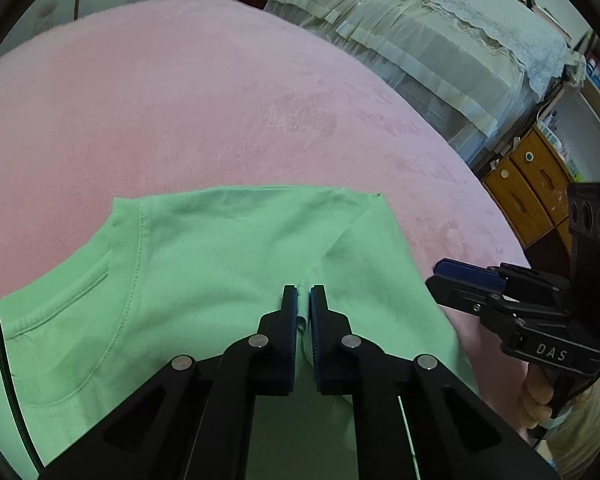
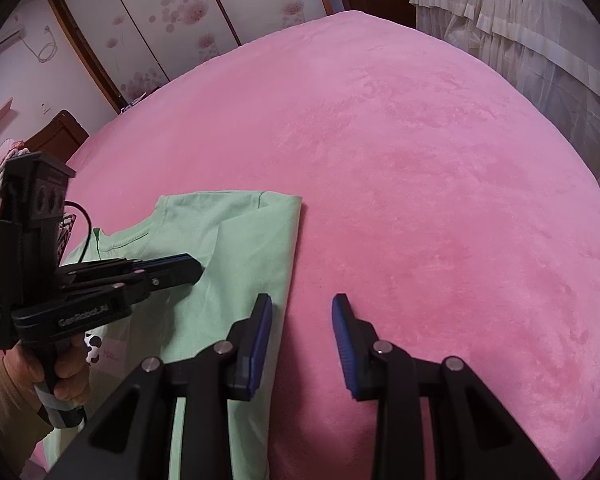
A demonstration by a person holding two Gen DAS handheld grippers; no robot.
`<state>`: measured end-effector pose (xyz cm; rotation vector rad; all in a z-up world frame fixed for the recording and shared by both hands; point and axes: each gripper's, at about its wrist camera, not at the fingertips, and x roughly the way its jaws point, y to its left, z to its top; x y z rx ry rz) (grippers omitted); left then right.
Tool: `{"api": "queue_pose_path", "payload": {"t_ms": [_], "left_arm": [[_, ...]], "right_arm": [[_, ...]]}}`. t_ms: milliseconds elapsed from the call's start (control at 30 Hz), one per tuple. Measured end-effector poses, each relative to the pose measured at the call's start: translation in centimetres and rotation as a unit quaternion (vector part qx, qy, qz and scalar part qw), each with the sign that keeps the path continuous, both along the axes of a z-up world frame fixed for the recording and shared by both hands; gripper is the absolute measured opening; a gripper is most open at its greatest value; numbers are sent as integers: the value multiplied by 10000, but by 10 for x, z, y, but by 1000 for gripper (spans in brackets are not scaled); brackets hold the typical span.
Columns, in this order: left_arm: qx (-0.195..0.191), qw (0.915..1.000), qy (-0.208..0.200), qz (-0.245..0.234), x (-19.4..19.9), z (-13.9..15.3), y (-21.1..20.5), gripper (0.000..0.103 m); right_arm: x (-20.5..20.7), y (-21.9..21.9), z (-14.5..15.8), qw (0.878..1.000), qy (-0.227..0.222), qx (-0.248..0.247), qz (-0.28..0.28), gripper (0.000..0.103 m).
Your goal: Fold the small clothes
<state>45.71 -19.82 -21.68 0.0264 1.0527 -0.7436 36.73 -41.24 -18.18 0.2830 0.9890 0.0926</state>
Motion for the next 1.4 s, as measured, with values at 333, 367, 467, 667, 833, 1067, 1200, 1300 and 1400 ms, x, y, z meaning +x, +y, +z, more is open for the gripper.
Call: {"api": "queue_pose_path", "payload": {"t_ms": [333,367,467,667,833,1067,1200,1300,1400], "left_arm": [[319,9977,-247,544,-11,14,15,4],[370,9973,-240,580,-11,12,15,4],[485,9964,-150,683,-6,3,21,4],[583,9943,-62,889,-2,-8,15,5],[779,9908,27,1108,0,-7,15,13],[1097,9816,-343,1522,-28,40,31,67],[1459,9672,-879,1885,-65,79,47,81],[1512,9582,-1012,2206,-100,111,67,81],[1203,9539,-976,2572,-124,139,92,87]], "right_arm": [[11,3,-4,9997,72,210,-45,31],[12,4,-4,9996,79,254,-42,31],[22,5,-5,9995,91,278,-88,31],[42,19,-14,9993,314,-185,-50,29],[37,31,-12,9958,378,-835,-65,29],[-5,38,35,9945,204,-1026,-90,31],[-36,49,80,9962,138,-850,-159,31],[-61,63,98,9988,165,-423,-158,32],[-82,76,119,9989,176,-359,-242,32]]}}
